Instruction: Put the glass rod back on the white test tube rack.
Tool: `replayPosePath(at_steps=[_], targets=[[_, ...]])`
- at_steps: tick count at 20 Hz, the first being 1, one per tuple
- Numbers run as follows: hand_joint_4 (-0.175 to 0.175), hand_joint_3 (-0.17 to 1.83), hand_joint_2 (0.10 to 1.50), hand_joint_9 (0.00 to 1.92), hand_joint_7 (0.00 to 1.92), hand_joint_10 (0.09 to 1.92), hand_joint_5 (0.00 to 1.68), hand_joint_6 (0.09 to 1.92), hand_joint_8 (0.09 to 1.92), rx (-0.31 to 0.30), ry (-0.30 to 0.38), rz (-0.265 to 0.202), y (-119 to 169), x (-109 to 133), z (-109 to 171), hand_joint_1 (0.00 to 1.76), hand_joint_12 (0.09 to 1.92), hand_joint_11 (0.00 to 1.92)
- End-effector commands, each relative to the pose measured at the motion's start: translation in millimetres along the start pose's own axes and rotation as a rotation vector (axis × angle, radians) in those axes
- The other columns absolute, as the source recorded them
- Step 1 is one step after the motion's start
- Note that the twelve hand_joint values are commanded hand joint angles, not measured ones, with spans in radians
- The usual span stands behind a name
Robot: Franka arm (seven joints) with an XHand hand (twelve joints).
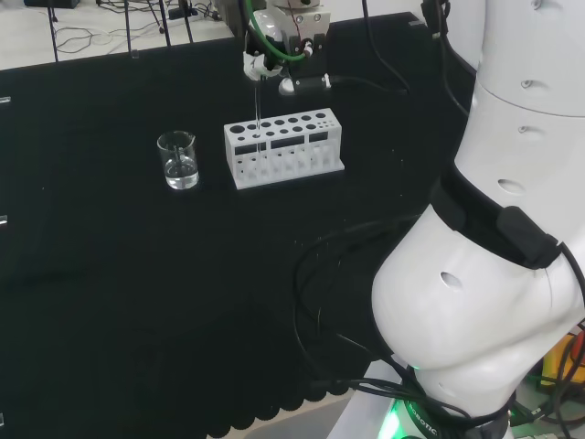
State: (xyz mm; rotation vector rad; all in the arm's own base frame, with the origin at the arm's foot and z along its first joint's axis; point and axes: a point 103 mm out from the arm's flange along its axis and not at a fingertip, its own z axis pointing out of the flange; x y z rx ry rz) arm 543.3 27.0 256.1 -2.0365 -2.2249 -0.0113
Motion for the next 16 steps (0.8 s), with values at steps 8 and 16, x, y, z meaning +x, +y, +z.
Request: replayPosePath(at_steps=[8, 16], targets=[[-0.175, 0.00, 1.12, 1.49, 1.04, 1.05, 0.94, 0.79, 1.23, 0.024, -0.007, -0.019, 0.8, 3.8, 9.5, 1.28, 0.77, 1.59], [-0.175, 0.00, 1.12, 1.49, 1.04, 1.05, 0.94, 0.79, 1.22, 0.022, 0.011, -0.009, -0.1, 1.6, 10.3, 1.28, 0.77, 1.59]])
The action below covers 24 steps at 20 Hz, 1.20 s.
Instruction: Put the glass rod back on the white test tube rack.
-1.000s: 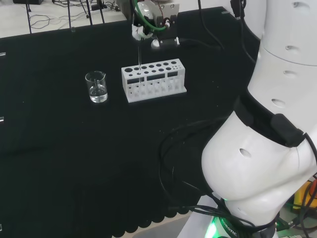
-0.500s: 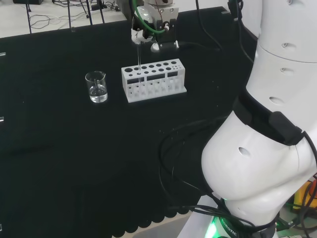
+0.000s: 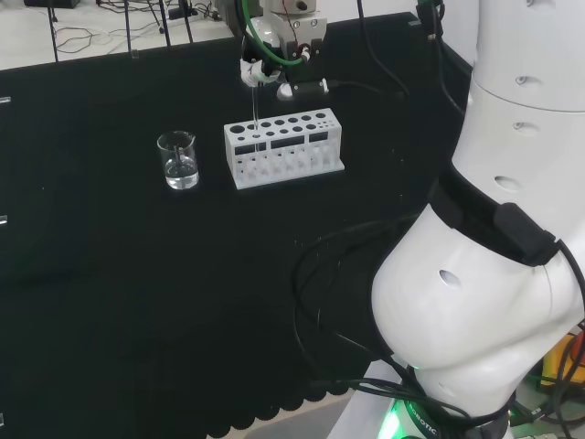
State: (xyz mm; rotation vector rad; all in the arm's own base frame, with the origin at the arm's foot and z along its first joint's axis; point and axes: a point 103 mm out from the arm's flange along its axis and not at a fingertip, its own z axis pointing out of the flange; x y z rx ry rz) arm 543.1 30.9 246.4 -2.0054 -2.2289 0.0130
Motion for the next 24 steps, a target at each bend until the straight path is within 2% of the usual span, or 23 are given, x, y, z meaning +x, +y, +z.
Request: replayPosePath(at_steps=[1, 3, 5, 8, 10, 11, 13, 15, 18, 24], targets=[[-0.175, 0.00, 1.12, 1.49, 1.05, 1.05, 0.94, 0.79, 1.22, 0.006, 0.015, 0.004, 0, -1, 0, 1.28, 0.77, 1.59], [-0.175, 0.00, 1.12, 1.49, 1.05, 1.05, 0.93, 0.80, 1.22, 0.016, 0.020, 0.000, 1, 1, 1, 1.28, 0.77, 1.59], [-0.175, 0.00, 1.11, 1.49, 1.06, 1.04, 0.93, 0.81, 1.19, 0.034, 0.026, -0.047, 2, 3, 1, 1.28, 0.77, 1.60], [-0.175, -0.04, 1.07, 1.46, 1.13, 1.04, 0.79, 1.00, 0.91, 0.065, 0.001, -0.066, 2, 6, 2, 1.36, 0.81, 1.63], [-0.175, -0.13, 1.01, 1.45, 0.93, 1.01, 0.62, 1.07, 0.91, 0.079, 0.003, -0.065, 2, 7, 2, 1.41, 0.86, 1.64], [-0.175, -0.15, 0.98, 1.42, 0.82, 0.82, 0.53, 1.07, 0.91, 0.086, 0.006, -0.064, 2, 9, 3, 1.50, 0.90, 1.64], [-0.175, -0.17, 0.94, 1.45, 0.61, 0.47, 0.35, 0.93, 0.90, 0.098, 0.006, -0.062, 1, 11, 4, 1.60, 0.96, 1.63], [-0.175, -0.17, 0.92, 1.49, 0.47, 0.29, 0.26, 0.74, 0.90, 0.100, 0.004, -0.061, 0, 11, 4, 1.63, 0.99, 1.64], [-0.175, -0.17, 0.91, 1.52, 0.41, 0.19, 0.24, 0.61, 0.89, 0.097, 0.003, -0.048, 0, 7, 2, 1.64, 1.00, 1.65], [-0.175, -0.17, 0.91, 1.55, 0.41, 0.14, 0.25, 0.56, 0.88, 0.090, -0.003, -0.027, -2, -3, -5, 1.64, 1.00, 1.66]])
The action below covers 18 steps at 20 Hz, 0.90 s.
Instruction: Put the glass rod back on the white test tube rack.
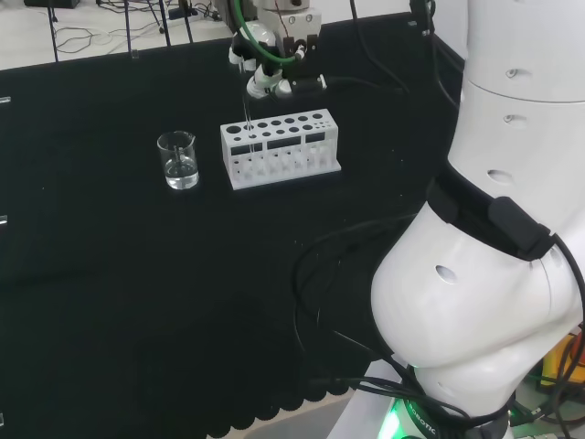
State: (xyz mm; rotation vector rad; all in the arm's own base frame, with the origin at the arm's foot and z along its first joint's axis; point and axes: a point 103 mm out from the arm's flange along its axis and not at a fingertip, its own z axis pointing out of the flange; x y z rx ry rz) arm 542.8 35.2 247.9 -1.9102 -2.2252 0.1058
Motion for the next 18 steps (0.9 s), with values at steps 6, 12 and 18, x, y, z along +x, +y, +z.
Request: replayPosePath(at_steps=[6, 12, 18], targets=[[-0.175, -0.17, 0.93, 1.41, 0.40, 1.07, 0.23, 0.62, 0.91, -0.015, -0.006, 0.029, -8, -17, -14, 1.45, 1.00, 1.69], [-0.175, -0.17, 0.93, 1.41, 0.40, 1.09, 0.23, 0.62, 0.91, -0.029, -0.009, 0.037, -6, -15, -18, 1.45, 1.01, 1.70], [-0.175, -0.17, 0.93, 1.41, 0.40, 1.09, 0.24, 0.62, 0.91, -0.037, -0.015, 0.042, -16, -27, -26, 1.45, 1.01, 1.70]])
